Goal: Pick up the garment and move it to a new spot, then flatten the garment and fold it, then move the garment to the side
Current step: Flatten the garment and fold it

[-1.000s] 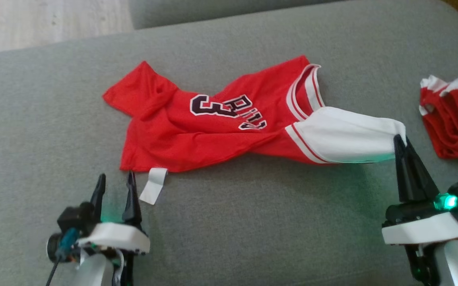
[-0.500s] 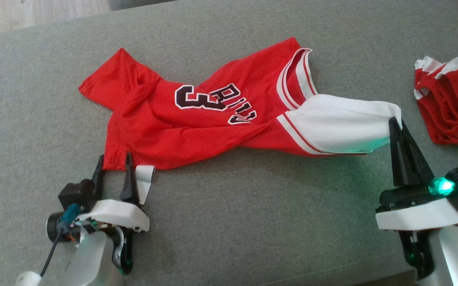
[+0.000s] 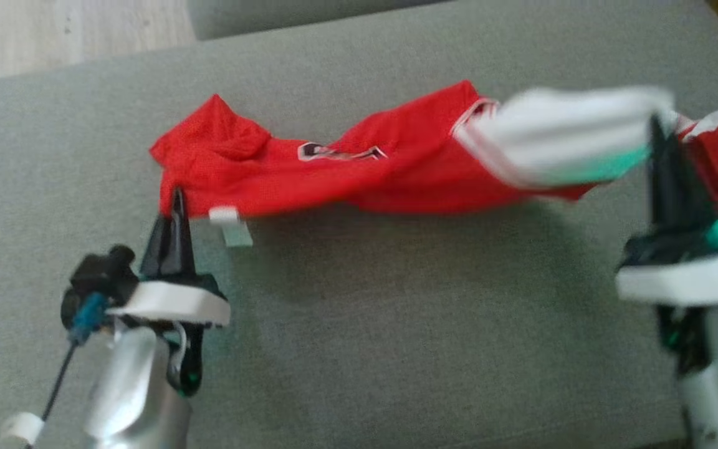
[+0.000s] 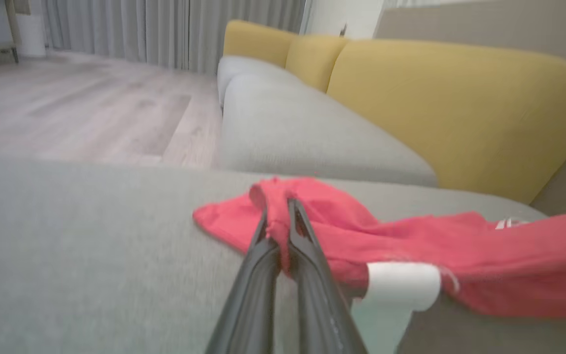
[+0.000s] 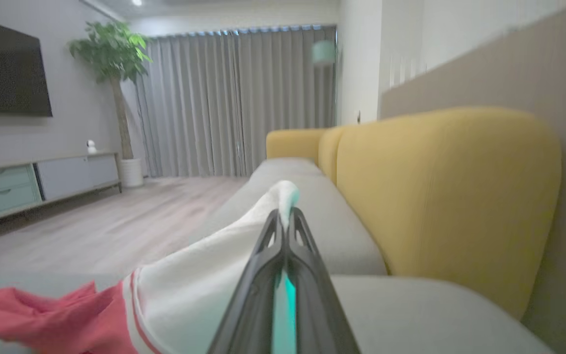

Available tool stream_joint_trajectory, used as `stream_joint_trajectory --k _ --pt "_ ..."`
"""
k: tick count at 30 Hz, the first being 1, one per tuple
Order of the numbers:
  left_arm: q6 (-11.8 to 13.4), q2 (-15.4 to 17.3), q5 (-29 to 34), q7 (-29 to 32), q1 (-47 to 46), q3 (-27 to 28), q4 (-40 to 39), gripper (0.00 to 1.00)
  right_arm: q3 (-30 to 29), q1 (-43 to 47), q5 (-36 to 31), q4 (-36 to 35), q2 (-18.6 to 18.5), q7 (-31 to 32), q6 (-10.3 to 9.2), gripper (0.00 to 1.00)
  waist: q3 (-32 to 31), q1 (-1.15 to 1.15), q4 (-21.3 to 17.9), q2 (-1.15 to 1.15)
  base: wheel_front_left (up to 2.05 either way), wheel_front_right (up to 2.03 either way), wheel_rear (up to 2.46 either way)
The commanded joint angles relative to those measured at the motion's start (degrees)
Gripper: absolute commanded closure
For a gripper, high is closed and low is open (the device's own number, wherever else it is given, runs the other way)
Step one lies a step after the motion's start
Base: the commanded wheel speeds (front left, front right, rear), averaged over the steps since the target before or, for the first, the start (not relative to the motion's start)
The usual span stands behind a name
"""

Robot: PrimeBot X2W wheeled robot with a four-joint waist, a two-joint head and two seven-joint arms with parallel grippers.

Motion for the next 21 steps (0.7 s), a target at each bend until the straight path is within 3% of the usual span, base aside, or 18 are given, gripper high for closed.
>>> stream_joint_trajectory --k 1,11,17,21 --pt "-0.4 1.8 0.8 -0.3 -3.4 2.4 -4.5 1.00 -0.4 -5.6 1.0 -2.7 -2.7 -0.6 -0.04 1.00 -2.2 0.00 1.1 0.00 0.00 0.00 0.00" --pt "-0.9 9.0 1.8 0.3 -12.5 1.6 -17.7 1.00 -0.3 -21.1 5.3 -2.9 -9.8 -0.6 -0.04 1.00 -8.6 0.00 3.7 0.00 0.00 0.00 0.00" --pt "-0.9 14.3 1.6 6.4 -19.8 0.3 -26.1 1.00 1.5 -30.1 8.3 -2.9 -12.8 1.0 -0.04 1.00 -10.2 0.00 5.2 0.00 0.00 0.00 0.00" --pt "-0.6 16.2 1.7 12.8 -24.4 0.0 -28.3 1.00 3.1 -36.5 9.0 -0.5 -14.4 5.5 -0.04 1.00 -8.4 0.00 6.5 0.00 0.00 0.00 0.00"
